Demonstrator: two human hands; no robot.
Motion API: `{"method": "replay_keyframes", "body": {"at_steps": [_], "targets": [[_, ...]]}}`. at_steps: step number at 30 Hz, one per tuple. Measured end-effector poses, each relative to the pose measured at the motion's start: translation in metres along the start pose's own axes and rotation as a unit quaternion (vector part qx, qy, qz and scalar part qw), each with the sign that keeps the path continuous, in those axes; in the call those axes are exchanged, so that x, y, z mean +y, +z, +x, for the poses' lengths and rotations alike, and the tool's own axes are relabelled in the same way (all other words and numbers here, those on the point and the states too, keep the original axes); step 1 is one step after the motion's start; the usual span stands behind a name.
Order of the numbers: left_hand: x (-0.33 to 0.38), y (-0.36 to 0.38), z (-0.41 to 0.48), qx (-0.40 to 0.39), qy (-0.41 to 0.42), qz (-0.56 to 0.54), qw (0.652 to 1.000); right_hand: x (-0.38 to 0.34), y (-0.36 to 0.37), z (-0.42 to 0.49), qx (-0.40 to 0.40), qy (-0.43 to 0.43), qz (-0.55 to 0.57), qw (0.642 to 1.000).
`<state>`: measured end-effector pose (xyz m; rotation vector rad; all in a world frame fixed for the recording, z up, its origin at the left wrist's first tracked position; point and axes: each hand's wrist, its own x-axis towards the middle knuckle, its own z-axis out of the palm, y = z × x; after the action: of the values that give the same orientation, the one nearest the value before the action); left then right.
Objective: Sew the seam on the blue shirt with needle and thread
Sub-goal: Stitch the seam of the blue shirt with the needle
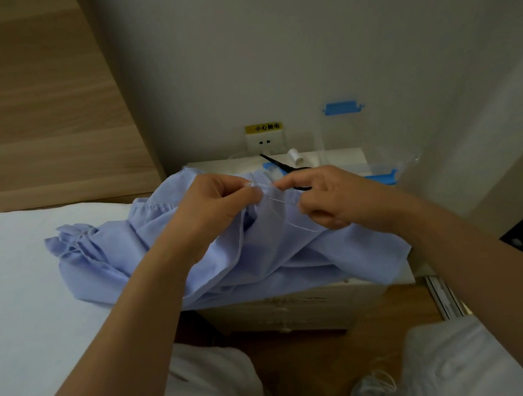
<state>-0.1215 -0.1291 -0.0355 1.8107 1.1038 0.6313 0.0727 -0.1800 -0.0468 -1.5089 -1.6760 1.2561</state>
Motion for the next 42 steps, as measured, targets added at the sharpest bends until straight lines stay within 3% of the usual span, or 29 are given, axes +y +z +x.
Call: {"method": "replay_keyframes", "body": {"at_steps": [11, 18, 32, 42], "targets": [[-0.015, 0.000, 0.008, 0.038, -0.015, 0.032, 0.999, 0.005, 0.006, 0.003, 0.055, -0.036, 0.011, 0.998], [-0.009, 0.005, 0.007, 0.054, 0.023, 0.084, 0.995, 0.008, 0.009, 0.007, 0.085, -0.051, 0.002, 0.995], [-0.006, -0.005, 0.005, -0.056, -0.024, -0.098, 0.993, 0.009, -0.002, 0.000, 0.031, -0.057, 0.114, 0.991], [0.000, -0.004, 0.003, -0.111, -0.064, -0.154, 0.980, 0.011, -0.004, -0.001, 0.013, -0.072, 0.129, 0.989]]}}
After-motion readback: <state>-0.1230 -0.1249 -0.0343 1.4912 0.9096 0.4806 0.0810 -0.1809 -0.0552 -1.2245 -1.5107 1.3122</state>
